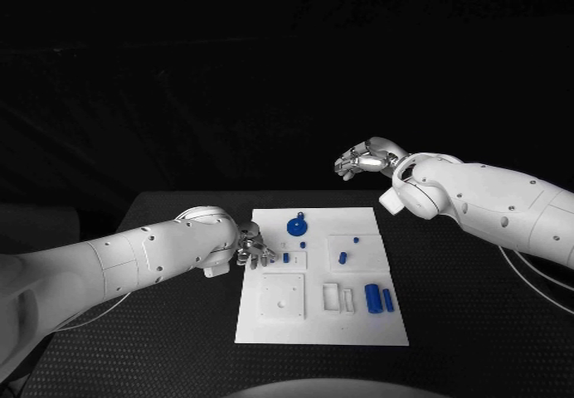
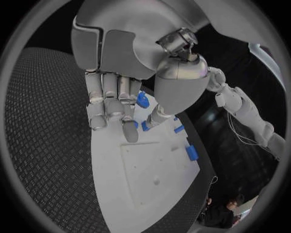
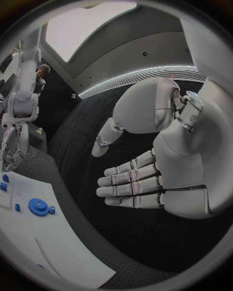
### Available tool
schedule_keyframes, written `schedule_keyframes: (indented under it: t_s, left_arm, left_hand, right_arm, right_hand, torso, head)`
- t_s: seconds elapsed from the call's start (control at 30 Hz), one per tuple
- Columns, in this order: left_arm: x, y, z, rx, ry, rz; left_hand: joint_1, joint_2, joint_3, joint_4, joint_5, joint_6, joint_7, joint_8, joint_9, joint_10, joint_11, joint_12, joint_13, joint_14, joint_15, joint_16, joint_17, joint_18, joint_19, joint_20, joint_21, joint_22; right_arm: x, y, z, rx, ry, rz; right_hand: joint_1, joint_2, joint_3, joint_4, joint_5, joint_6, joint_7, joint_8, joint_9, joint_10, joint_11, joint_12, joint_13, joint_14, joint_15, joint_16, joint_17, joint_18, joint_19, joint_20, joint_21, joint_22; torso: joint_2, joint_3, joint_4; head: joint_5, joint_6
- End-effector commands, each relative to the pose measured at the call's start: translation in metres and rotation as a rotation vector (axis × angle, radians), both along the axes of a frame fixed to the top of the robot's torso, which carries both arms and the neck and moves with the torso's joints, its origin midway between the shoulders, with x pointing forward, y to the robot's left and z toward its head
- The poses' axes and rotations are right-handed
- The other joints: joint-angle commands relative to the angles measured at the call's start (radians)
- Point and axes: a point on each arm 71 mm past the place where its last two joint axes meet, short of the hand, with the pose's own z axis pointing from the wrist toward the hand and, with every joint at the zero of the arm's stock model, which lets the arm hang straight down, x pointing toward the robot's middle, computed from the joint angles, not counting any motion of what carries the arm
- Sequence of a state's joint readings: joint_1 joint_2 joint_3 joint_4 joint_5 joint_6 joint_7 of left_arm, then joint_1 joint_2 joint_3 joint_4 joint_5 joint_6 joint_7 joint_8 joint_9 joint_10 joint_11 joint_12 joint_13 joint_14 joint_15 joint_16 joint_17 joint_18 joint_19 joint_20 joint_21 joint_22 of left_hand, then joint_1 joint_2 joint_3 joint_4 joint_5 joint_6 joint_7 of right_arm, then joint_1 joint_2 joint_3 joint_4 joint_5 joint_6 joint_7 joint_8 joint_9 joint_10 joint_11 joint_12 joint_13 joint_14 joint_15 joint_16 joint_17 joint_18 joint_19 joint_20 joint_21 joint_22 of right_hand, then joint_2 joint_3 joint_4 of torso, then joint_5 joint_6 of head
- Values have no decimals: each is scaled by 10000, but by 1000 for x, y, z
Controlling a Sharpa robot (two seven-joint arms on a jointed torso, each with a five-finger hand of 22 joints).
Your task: Assemble the parts on the task board
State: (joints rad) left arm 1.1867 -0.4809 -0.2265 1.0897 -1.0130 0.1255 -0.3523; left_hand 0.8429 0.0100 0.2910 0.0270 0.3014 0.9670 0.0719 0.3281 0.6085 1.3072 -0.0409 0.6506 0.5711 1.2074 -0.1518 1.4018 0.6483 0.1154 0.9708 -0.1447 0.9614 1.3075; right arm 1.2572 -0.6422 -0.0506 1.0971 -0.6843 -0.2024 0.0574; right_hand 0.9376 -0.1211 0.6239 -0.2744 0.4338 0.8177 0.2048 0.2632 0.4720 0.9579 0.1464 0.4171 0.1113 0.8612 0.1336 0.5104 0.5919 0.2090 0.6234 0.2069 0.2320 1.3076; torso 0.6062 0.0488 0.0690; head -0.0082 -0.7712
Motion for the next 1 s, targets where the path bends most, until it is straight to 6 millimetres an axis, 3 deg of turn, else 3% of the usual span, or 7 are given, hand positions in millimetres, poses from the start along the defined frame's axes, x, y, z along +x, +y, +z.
schedule_keyframes:
  t_s: [0.03,0.27,0.57,1.0]
  left_arm:
    - [-1,-2,-2,172,393,-20]
    - [1,-5,-3,681,294,-268]
    - [6,-8,-3,677,97,-162]
    - [7,-17,-6,576,239,-285]
  left_hand:
    - [-91,-128,-23,-78,111,-25,5,-69,22,-72,1,80,18,77,17,-41,21,-177,20,-735,55,192]
    - [-127,-101,55,-233,261,8,2,-131,61,-120,-3,158,28,90,12,-67,54,-184,37,-770,70,182]
    - [-166,107,199,-530,335,19,12,-219,117,-175,6,242,26,106,19,-106,91,-213,54,-796,93,175]
    - [-395,66,328,-803,154,63,9,-309,194,-209,4,331,2,142,16,-152,134,-244,83,-830,94,157]
  right_arm:
    - [0,1,0,33,11,106]
    - [0,2,0,35,7,107]
    - [0,3,0,43,-25,94]
    - [0,5,0,55,-17,143]
  right_hand:
    - [100,0,-32,-30,68,-47,-13,37,-14,94,-11,18,-16,-31,39,39,-15,-104,78,10,-40,201]
    - [101,-1,-30,-30,94,-47,-12,39,-18,95,-11,19,-25,-33,40,40,-18,-105,82,10,-48,203]
    - [92,-8,-35,-25,109,-48,-11,40,-21,95,-9,19,-33,-34,41,41,-21,-107,85,13,-55,205]
    - [90,-10,-36,-23,120,-52,-10,41,-27,94,-7,18,-44,-37,42,42,-24,-107,88,12,-65,207]
  torso:
    - [-1,-8,5]
    - [2,-8,5]
    - [-1,-14,6]
    - [1,-4,2]
  head:
    - [7,3]
    - [5,-12]
    - [9,-14]
    - [-1,-28]
